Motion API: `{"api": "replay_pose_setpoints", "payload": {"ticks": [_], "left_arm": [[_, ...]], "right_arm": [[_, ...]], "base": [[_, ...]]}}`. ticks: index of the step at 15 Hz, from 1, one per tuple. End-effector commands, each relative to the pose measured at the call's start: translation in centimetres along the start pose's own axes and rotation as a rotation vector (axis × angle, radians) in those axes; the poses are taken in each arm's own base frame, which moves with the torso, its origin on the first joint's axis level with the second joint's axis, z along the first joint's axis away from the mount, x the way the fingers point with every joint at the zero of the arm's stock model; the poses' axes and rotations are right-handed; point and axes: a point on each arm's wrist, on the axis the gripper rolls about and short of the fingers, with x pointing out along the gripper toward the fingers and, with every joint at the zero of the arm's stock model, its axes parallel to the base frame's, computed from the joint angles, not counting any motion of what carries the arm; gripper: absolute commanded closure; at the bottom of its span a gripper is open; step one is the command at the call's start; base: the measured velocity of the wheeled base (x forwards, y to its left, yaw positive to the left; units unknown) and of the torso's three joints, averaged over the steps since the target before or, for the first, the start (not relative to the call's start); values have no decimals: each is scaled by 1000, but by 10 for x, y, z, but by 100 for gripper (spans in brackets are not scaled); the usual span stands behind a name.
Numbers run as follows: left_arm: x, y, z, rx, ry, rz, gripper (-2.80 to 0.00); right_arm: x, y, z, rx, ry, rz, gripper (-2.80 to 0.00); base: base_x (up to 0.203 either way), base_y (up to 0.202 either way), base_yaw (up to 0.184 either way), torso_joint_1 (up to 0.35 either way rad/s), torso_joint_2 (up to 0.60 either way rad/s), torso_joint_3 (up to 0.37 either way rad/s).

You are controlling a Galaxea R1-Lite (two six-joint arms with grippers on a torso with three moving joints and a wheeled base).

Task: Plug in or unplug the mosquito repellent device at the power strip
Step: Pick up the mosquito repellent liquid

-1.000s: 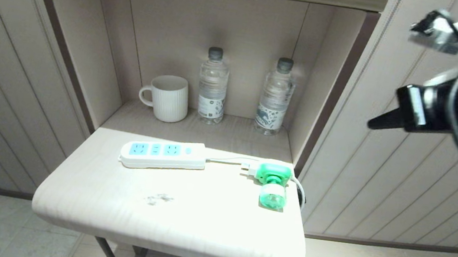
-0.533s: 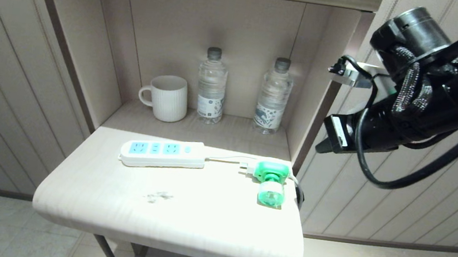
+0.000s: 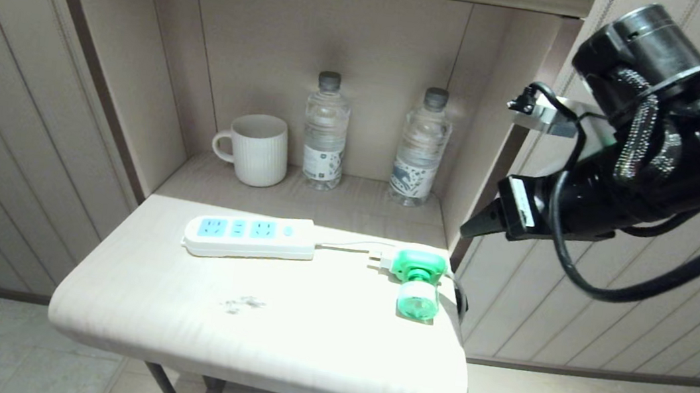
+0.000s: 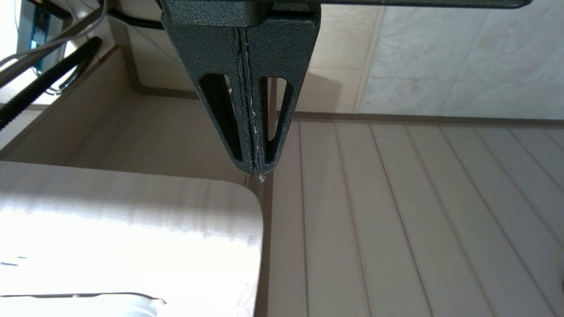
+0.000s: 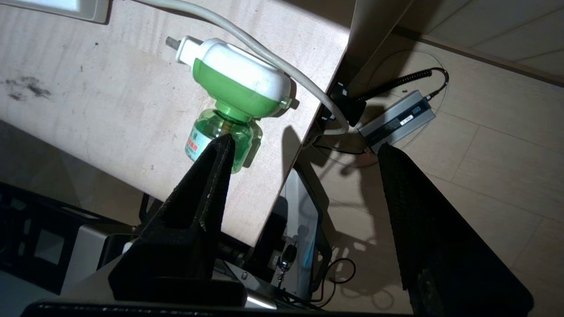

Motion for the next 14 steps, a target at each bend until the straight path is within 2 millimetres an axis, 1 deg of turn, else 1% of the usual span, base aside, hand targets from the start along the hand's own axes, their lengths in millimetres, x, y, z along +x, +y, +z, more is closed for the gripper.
{"api": "replay_pose_setpoints", "payload": {"ticks": [1,3,5,7,10,11,14], "left_arm": [[0,0,0,0,1,0,0],[0,0,0,0,1,0,0],[0,0,0,0,1,0,0],[0,0,0,0,1,0,0],[0,0,0,0,1,0,0],[0,0,0,0,1,0,0],[0,0,0,0,1,0,0]], "right_arm": [[-32,5,-13,-25,-41,37,-280],[-39,9,-27,-48,-20,44,-280],[-37,12,-37,-36,11,39,-280],[-33,13,-40,-18,36,35,-280],[-28,20,-44,30,61,43,-280],[-23,23,-44,55,73,37,-280],[2,31,-39,86,118,15,-280]], "base": [[0,0,0,0,0,0],[0,0,0,0,0,0],[0,0,0,0,0,0],[0,0,0,0,0,0],[0,0,0,0,0,0],[0,0,0,0,0,0],[0,0,0,0,0,0]]}}
